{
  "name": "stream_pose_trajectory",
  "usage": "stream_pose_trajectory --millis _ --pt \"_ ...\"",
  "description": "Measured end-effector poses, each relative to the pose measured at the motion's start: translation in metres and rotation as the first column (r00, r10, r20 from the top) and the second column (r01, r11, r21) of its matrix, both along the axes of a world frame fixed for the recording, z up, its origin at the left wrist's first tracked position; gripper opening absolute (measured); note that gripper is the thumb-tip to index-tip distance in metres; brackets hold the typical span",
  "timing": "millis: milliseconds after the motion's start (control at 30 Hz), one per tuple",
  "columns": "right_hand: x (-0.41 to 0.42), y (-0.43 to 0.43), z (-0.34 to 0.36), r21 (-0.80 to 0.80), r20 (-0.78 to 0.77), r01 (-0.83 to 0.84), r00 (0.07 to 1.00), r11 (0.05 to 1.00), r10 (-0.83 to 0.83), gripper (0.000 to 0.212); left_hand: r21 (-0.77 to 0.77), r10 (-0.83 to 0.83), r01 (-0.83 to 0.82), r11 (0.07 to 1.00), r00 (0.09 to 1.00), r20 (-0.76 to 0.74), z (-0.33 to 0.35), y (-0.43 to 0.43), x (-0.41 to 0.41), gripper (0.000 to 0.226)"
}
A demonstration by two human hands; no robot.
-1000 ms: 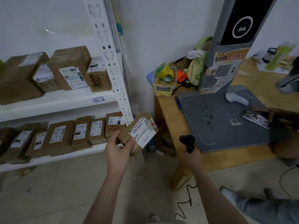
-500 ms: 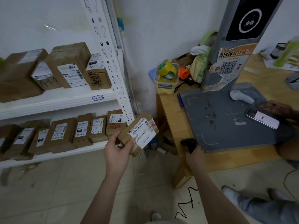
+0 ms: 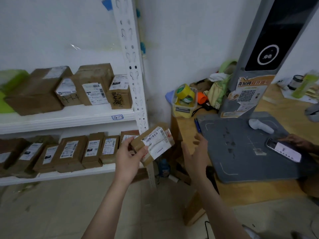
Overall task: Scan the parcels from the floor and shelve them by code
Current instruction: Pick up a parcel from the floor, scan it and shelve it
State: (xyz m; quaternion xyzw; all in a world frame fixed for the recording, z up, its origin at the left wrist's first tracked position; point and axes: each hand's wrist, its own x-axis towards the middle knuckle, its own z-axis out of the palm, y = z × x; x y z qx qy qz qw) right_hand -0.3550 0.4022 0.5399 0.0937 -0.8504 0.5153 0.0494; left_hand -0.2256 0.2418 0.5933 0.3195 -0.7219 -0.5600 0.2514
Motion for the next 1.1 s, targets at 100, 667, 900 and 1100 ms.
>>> stream_pose_trajectory --millis 100,667,900,1100 --pt "0.010 -0.028 0.067 -0.075 -0.096 -0.284 0.956 0.956 0.277 0.066 -0.030 -0.029 0.028 0.999 0.999 -0.030 0.030 -0.030 0.007 0.050" --pt "0.090 -0.225 0.325 0.109 -0.586 -0.654 0.566 0.749 0.580 0.058 -0.555 -0.048 -0.089 0.827 0.973 -0.227 0.272 -0.213 0.122 0.053" --pt "0.127 -0.277 0.421 0.162 -0.721 -0.630 0.450 0.760 0.527 0.052 -0.733 -0.096 -0.138 0.666 0.959 -0.268 0.371 -0.262 0.172 0.051" --pt "0.159 -0.305 0.491 0.286 -0.809 -0.541 0.306 0.791 0.501 0.058 -0.802 -0.099 -0.189 0.567 0.951 -0.294 0.420 -0.297 0.209 0.050"
